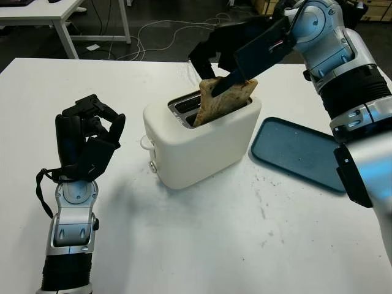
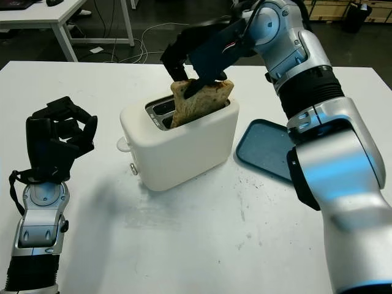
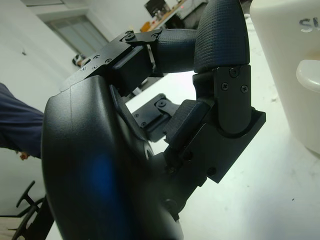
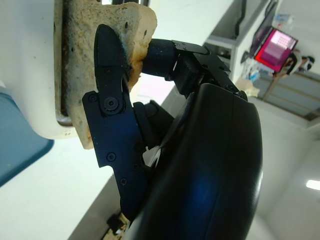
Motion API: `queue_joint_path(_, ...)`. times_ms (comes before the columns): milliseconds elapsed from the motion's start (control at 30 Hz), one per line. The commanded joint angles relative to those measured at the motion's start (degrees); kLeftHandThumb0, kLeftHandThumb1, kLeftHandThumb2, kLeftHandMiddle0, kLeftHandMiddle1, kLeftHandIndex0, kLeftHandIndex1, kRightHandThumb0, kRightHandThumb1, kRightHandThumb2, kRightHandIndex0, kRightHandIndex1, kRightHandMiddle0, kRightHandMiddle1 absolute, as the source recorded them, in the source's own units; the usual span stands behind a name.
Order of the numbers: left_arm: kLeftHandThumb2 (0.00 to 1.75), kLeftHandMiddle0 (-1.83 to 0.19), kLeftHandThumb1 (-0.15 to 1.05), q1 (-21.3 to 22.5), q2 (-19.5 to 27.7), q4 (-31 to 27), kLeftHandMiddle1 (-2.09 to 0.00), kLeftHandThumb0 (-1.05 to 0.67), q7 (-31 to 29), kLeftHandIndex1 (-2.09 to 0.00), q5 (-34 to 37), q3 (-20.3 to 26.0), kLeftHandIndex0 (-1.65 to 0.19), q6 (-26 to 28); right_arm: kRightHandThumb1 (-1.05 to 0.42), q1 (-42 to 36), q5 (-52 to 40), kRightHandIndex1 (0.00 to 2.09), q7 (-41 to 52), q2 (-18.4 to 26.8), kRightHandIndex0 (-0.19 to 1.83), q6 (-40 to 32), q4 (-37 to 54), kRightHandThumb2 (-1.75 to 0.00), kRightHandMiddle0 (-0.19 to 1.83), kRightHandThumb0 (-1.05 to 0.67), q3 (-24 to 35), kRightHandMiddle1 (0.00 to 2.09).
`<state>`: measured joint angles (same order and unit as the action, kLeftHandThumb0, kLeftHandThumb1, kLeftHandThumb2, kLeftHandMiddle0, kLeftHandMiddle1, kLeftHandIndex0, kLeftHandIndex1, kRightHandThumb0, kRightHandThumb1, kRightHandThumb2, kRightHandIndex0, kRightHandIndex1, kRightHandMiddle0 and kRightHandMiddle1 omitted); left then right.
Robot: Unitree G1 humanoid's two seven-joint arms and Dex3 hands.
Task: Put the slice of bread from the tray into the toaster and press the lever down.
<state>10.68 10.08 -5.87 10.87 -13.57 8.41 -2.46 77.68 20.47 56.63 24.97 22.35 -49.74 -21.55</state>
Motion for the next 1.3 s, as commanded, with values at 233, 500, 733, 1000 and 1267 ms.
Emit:
queue_joint_path(233, 0.79, -1.29, 0.58, -0.3, 0.1, -0.6, -1.47, -0.89, -0.1, -1.48, 0.0, -0.1, -1.06, 0.1, -0.92, -1.8, -3.6, 0.73, 4.9, 1.3, 0.17, 0.3, 3.7, -0.12, 0.51, -0.94, 1.7, 0.10)
queue_joint_path(500, 0.79, -1.29, 0.58, -0.3, 0.1, -1.0, -1.47, -0.89, -0.2, -1.48, -0.3, -0.1, -1.06, 0.7, -0.92, -2.8, -5.6, 0.87, -0.2, 1.7, 0.06, -0.4, 5.7, -0.11, 0.54, -0.86, 6.1, 0.03)
queue_joint_path(733, 0.79, -1.28, 0.58, -0.3, -0.2, -1.1, -1.47, -0.88, -0.3, -1.49, 0.0, -0.2, -1.06, 0.9, -0.92, -4.1, -5.5, 0.73, -6.7, 2.5, 0.28, 1.0, 7.4, -0.07, 0.65, -0.73, 8.7, 0.06)
queue_joint_path(1000, 0.80, -1.30, 0.57, -0.4, 0.3, -0.9, -1.47, -0.88, -0.4, -1.50, -0.1, 0.1, -1.06, 0.4, -0.92, -12.7, -1.8, 1.01, -31.9, 5.8, 0.62, 12.3, 8.5, -0.05, 0.90, -0.49, 15.4, 0.20)
queue_joint_path(1267, 0.79, -1.29, 0.58, 0.5, 0.8, -0.4, -1.47, -0.90, -1.4, -1.49, 0.3, 0.0, -1.07, 0.4, -0.92, -38.1, 4.3, 1.33, -56.3, 9.7, 0.73, 20.3, 18.1, -0.23, 1.02, -0.31, 21.2, 0.33)
